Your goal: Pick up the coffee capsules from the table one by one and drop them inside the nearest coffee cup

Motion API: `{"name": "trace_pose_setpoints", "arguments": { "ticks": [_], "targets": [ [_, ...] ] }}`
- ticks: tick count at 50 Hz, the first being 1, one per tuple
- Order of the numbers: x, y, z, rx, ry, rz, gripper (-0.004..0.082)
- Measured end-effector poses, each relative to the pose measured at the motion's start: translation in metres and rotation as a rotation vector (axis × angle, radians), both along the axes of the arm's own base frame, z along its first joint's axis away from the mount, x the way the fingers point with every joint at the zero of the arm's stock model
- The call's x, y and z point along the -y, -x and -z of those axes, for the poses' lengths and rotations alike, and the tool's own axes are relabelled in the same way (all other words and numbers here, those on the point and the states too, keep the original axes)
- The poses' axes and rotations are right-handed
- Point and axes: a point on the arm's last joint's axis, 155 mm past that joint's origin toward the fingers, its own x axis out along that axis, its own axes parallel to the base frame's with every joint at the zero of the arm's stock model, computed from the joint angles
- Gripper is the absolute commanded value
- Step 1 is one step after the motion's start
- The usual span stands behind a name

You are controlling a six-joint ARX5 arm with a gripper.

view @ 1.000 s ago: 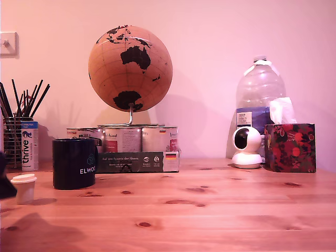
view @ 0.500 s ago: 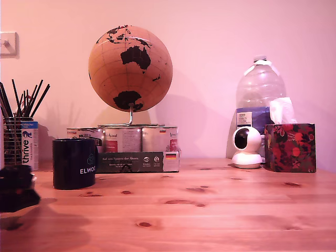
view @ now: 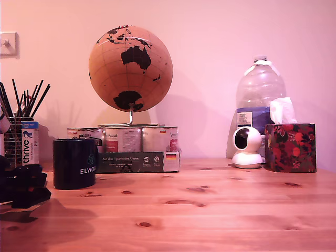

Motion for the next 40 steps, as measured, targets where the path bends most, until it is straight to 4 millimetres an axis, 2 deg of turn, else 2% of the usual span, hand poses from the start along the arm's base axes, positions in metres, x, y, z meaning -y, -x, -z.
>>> {"name": "trace_pose_setpoints", "arguments": {
  "ticks": [12,26,33,40],
  "targets": [
    [0.000,0.000,0.000,-0.001,0.000,0.000,0.0179],
    [0.000,0.001,0.000,-0.008,-0.001,0.002,0.0175],
    [0.000,0.008,-0.003,-0.032,-0.003,0.008,0.0175],
    [0.003,0.011,-0.026,-0.017,0.009,0.025,0.0175]
  ]
}}
